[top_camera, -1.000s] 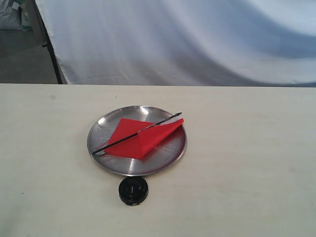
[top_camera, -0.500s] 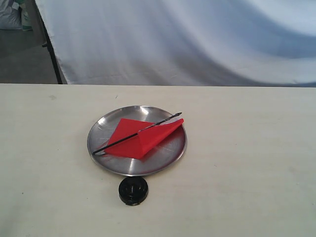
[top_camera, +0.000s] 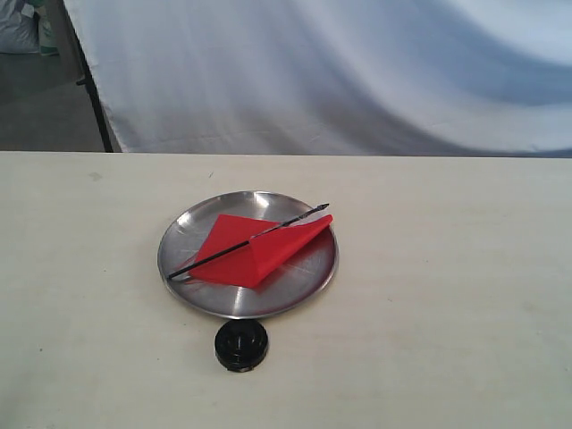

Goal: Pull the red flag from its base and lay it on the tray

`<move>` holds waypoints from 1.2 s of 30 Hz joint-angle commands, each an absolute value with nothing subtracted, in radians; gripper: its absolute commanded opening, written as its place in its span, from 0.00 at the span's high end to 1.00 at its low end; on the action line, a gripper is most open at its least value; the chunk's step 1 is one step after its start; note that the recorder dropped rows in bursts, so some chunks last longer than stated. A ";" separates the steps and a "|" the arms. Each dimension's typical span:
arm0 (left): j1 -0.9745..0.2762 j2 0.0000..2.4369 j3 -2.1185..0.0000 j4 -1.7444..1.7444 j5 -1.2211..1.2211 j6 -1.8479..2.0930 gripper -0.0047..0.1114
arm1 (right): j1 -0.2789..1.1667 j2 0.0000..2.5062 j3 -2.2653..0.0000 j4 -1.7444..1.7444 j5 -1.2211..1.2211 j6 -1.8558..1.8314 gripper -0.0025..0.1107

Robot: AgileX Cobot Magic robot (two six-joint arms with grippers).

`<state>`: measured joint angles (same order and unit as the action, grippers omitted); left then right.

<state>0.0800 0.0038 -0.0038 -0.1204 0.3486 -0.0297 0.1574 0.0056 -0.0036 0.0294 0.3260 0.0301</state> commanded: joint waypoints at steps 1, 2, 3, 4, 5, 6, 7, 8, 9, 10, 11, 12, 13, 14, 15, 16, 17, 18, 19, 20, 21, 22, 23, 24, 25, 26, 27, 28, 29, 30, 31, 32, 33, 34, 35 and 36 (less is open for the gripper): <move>0.084 0.000 0.000 -0.144 0.349 0.007 0.96 | 0.159 0.000 0.000 0.028 0.318 0.032 0.98; 0.084 0.000 0.000 -0.147 0.349 0.013 0.96 | 0.159 0.000 0.000 0.028 0.318 0.032 0.98; 0.084 0.000 0.000 -0.147 0.349 0.013 0.96 | 0.159 0.000 0.000 0.028 0.318 0.032 0.98; 0.084 0.000 0.000 -0.147 0.349 0.013 0.96 | 0.159 0.000 0.000 0.028 0.318 0.032 0.98; 0.084 0.000 0.000 -0.150 0.349 0.012 0.96 | 0.159 0.000 0.000 0.028 0.318 0.032 0.98; 0.084 0.000 0.000 -0.150 0.349 0.012 0.96 | 0.159 0.000 0.000 0.028 0.318 0.032 0.98; 0.084 0.000 0.000 -0.150 0.349 0.012 0.96 | 0.159 0.000 0.000 0.028 0.318 0.032 0.98; 0.084 0.000 0.000 -0.150 0.351 0.012 0.96 | 0.159 0.000 0.000 0.028 0.318 0.032 0.98; 0.084 0.000 0.000 -0.150 0.355 0.015 0.96 | 0.159 0.000 0.000 0.028 0.318 0.032 0.98; 0.084 0.000 0.000 -0.147 0.367 0.015 0.96 | 0.159 0.000 0.000 0.028 0.318 0.032 0.98; 0.084 0.000 0.000 -0.145 0.367 0.013 0.96 | 0.159 0.000 0.000 0.028 0.318 0.032 0.98; 0.084 0.000 0.000 -0.145 0.367 0.013 0.96 | 0.159 0.000 0.000 0.028 0.318 0.032 0.98; 0.084 0.000 0.000 -0.142 0.367 0.013 0.96 | 0.159 0.000 0.000 0.028 0.318 0.032 0.98; 0.084 0.000 0.000 -0.142 0.367 0.013 0.96 | 0.159 0.000 0.000 0.028 0.318 0.032 0.98; 0.084 0.000 0.000 -0.142 0.367 0.013 0.96 | 0.159 0.000 0.000 0.028 0.318 0.032 0.98; 0.084 0.000 0.000 -0.142 0.367 0.013 0.96 | 0.159 0.000 0.000 0.028 0.318 0.032 0.98; 0.084 0.000 0.000 -0.142 0.367 0.013 0.96 | 0.159 0.000 0.000 0.028 0.318 0.032 0.98; 0.084 0.000 0.000 -0.142 0.367 0.013 0.96 | 0.159 0.000 0.000 0.028 0.318 0.032 0.98; 0.084 0.000 0.000 -0.142 0.367 0.013 0.96 | 0.159 0.000 0.000 0.028 0.318 0.032 0.98; 0.084 0.000 0.000 -0.142 0.367 0.013 0.96 | 0.159 0.000 0.000 0.028 0.318 0.032 0.98; 0.084 0.000 0.000 -0.142 0.367 0.013 0.96 | 0.159 0.000 0.000 0.028 0.318 0.032 0.98; 0.084 0.000 0.000 -0.142 0.367 0.013 0.96 | 0.159 0.000 0.000 0.028 0.318 0.032 0.98; 0.084 0.000 0.000 -0.142 0.367 0.013 0.96 | 0.159 0.000 0.000 0.028 0.318 0.032 0.98; 0.084 0.000 0.000 -0.142 0.367 0.013 0.96 | 0.159 0.000 0.000 0.028 0.318 0.032 0.98; 0.084 0.000 0.000 -0.142 0.367 0.013 0.96 | 0.159 0.000 0.000 0.028 0.318 0.032 0.98; 0.084 0.000 0.000 -0.142 0.367 0.013 0.96 | 0.159 0.000 0.000 0.028 0.318 0.032 0.98; 0.084 0.000 0.000 -0.142 0.367 0.011 0.96 | 0.159 0.000 0.000 0.028 0.318 0.032 0.98; 0.084 0.000 0.000 -0.142 0.367 0.011 0.96 | 0.159 0.000 0.000 0.028 0.318 0.032 0.98; 0.084 0.000 0.000 -0.142 0.367 0.011 0.96 | 0.159 0.000 0.000 0.028 0.318 0.032 0.98; 0.084 0.000 0.000 -0.142 0.367 0.011 0.96 | 0.159 0.000 0.000 0.028 0.318 0.032 0.98; 0.084 0.000 0.000 -0.142 0.367 0.011 0.96 | 0.159 0.000 0.000 0.028 0.318 0.032 0.98; 0.084 0.000 0.000 -0.142 0.367 0.011 0.96 | 0.159 0.000 0.000 0.028 0.318 0.032 0.98; 0.084 0.000 0.000 -0.142 0.367 0.011 0.96 | 0.159 0.000 0.000 0.028 0.318 0.032 0.98; 0.084 0.000 0.000 -0.142 0.367 0.011 0.96 | 0.159 0.000 0.000 0.028 0.318 0.032 0.98; 0.084 0.000 0.000 -0.142 0.367 0.011 0.96 | 0.159 0.000 0.000 0.028 0.318 0.032 0.98; 0.084 0.000 0.000 -0.142 0.367 0.011 0.96 | 0.159 0.000 0.000 0.028 0.318 0.032 0.98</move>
<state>0.0800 0.0038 -0.0038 -0.1430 0.3655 0.0108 0.1574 0.0056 -0.0036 0.0294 0.3260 0.0301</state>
